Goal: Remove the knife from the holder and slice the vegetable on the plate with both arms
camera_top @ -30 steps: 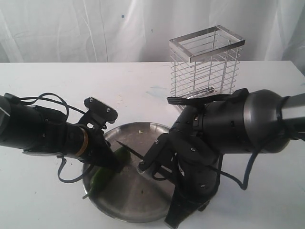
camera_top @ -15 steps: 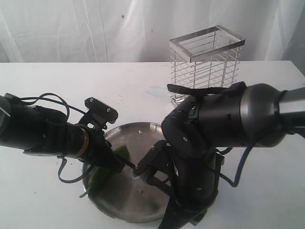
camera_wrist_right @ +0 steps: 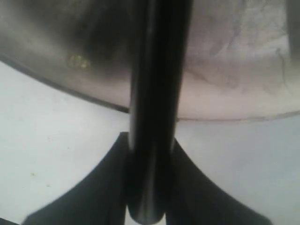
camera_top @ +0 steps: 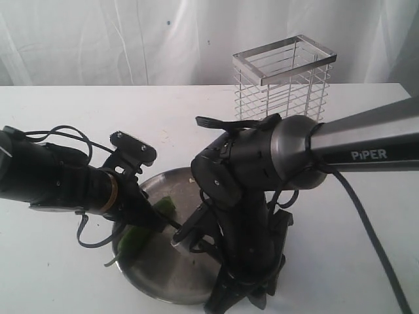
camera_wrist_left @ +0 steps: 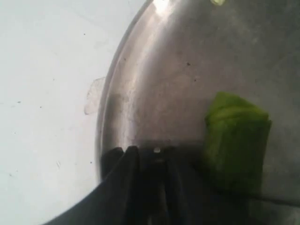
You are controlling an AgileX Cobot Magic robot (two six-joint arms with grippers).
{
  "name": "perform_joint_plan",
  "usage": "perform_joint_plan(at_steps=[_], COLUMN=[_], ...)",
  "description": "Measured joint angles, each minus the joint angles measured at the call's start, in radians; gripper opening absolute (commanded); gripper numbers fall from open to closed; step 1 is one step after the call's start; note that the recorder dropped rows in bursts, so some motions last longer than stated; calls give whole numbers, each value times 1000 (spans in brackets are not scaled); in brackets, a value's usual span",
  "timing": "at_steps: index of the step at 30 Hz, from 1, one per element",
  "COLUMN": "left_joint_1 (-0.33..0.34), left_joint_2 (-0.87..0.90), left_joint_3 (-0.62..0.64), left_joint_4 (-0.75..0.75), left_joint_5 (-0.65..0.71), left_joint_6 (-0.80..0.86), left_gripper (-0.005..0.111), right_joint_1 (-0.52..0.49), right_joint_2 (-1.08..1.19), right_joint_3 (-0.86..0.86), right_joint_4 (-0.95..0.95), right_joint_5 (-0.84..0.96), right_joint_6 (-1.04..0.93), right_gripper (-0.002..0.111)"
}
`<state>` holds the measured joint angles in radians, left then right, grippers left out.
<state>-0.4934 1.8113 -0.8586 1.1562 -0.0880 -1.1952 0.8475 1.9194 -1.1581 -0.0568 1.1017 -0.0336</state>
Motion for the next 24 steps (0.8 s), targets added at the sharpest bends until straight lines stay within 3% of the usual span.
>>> perform_joint_plan(at_steps=[24], left_joint_1=[-1], left_joint_2=[-137], left_joint_3=[0], left_joint_4=[0], left_joint_5=[189], left_joint_6=[0], left_gripper=[27], right_joint_1=[0], right_joint_2=[14], right_joint_3=[-48], right_joint_4=[-92], right_joint_5=[-4], right_joint_6=[-8], right_gripper=[0])
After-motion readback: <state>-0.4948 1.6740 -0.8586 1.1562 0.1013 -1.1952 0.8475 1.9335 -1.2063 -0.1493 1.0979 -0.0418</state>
